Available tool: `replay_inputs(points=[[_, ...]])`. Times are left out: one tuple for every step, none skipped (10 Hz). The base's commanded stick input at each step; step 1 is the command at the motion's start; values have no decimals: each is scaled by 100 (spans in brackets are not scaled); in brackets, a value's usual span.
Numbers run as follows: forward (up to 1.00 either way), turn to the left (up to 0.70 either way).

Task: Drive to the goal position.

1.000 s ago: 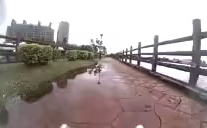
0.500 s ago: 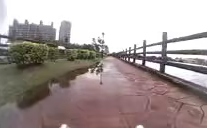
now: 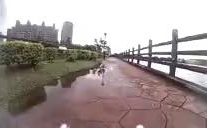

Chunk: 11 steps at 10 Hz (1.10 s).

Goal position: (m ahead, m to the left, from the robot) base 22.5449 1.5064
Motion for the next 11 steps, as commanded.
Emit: replay_inputs(points=[[85, 1], [85, 1], [85, 1], [85, 1], [85, 1], [85, 1], [85, 1], [85, 1], [85, 1], [85, 1], [85, 1]])
